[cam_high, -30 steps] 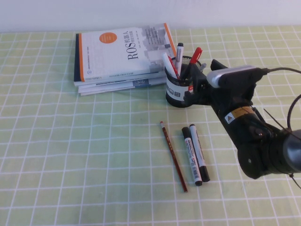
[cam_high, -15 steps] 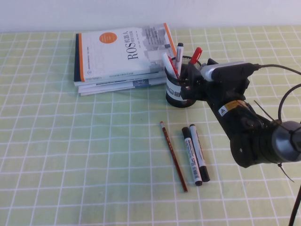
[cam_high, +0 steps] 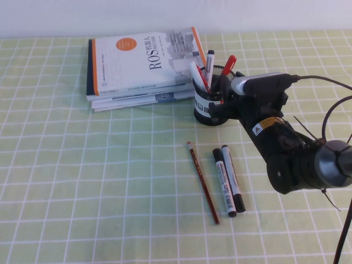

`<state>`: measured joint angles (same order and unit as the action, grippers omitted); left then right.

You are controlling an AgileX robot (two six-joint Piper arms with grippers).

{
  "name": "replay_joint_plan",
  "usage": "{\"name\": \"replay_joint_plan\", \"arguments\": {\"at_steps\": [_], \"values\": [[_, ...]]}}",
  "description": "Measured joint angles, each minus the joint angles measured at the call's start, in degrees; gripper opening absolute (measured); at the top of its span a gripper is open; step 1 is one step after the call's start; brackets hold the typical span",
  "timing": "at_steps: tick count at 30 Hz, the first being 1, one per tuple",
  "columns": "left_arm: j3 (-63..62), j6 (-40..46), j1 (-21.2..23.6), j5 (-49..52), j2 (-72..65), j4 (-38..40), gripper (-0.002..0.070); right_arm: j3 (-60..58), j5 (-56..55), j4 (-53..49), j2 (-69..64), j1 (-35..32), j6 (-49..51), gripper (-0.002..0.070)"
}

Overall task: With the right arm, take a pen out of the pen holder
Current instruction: 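Take a marker out of the pen holder and lay it on the table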

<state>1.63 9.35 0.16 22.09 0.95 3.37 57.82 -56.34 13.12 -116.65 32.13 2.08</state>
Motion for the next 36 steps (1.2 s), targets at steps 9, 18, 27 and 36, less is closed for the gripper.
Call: {"name": "replay_joint_plan", "arguments": {"at_steps": [9,18,27,36], "values": [[0.00,0.00,0.00,0.00,0.00,0.00,-0.0005,0.00,0.09,1.13,0.00,0.00,0.00,0.0067],[0.00,0.00,0.00,0.00,0.00,0.00,-0.0005,0.00,0.88,1.23,0.74,0.00,0.00,0.0046],[0.00,0.00,0.00,0.00,0.00,0.00,-0.0005,0.00,5.99,1.23,7.70,-0.20,-0.11,0.0046],[0.00,0.00,0.00,0.00,0.00,0.00,-0.0005,0.00,20.53,1.23,18.54,-0.30,-4.78,0.0045]]}}
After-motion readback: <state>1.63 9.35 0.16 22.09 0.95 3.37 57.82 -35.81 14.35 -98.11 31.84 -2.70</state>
